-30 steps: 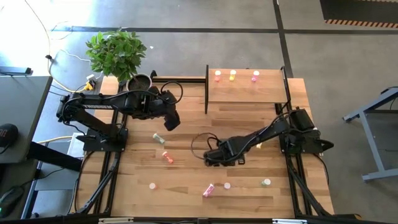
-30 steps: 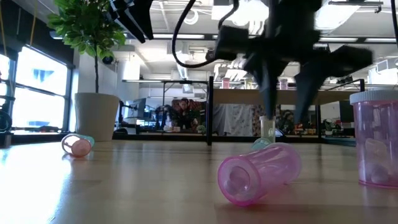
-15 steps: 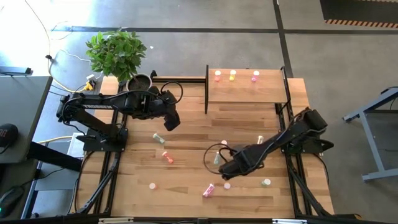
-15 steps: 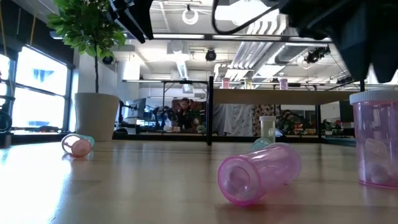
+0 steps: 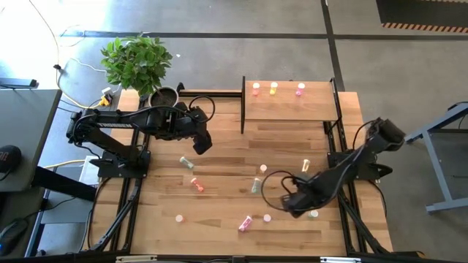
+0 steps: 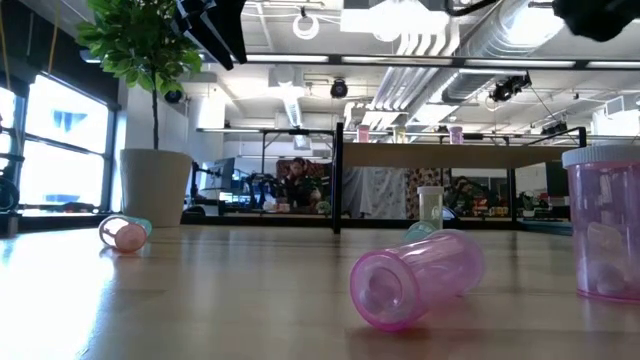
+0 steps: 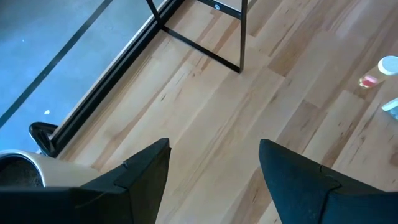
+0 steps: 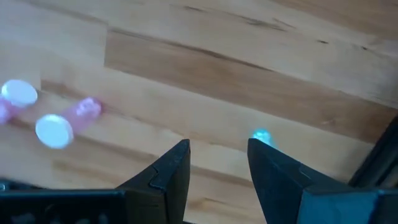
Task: Pick and place medicine bottles onto shelf by color
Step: Put the bottom blue medicine bottle on the shelf
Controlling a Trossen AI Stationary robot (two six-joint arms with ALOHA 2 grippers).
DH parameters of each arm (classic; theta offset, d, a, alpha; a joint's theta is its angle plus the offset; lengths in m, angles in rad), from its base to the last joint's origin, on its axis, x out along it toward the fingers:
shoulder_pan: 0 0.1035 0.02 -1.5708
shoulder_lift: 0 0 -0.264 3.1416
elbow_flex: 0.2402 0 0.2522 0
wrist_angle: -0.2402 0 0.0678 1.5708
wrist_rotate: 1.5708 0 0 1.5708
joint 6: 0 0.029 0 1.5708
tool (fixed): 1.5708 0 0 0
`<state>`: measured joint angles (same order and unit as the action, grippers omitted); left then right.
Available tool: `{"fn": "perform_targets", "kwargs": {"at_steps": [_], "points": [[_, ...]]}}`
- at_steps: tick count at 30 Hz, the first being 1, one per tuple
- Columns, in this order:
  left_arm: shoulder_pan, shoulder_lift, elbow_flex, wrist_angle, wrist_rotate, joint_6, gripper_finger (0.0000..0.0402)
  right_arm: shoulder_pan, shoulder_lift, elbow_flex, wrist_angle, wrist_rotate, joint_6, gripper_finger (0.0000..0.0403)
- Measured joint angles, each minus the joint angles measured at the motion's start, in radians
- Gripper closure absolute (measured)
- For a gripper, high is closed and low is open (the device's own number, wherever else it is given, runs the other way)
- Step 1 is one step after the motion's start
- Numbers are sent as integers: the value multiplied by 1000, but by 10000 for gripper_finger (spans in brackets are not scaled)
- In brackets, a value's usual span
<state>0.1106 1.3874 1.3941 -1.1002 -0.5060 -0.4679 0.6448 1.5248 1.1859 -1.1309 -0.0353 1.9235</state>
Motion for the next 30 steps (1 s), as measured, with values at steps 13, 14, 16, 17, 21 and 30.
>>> {"fn": "perform_targets", "kwargs": {"at_steps": [13,14,16,17,21,30], "points": [[0,0,0,1,23,-4,163,153,-204,-166,25,-18,6,251],[0,0,0,1,23,-4,163,161,-210,-187,47,-25,6,251],[0,0,0,1,23,-4,163,176,-222,-229,109,-40,7,251],[0,0,0,1,23,-4,163,183,-225,-247,136,-46,6,251],[0,0,0,1,24,-36,163,202,-225,-286,161,-58,19,251],[0,0,0,2,24,-80,163,202,-224,-280,149,-35,-127,251]]}}
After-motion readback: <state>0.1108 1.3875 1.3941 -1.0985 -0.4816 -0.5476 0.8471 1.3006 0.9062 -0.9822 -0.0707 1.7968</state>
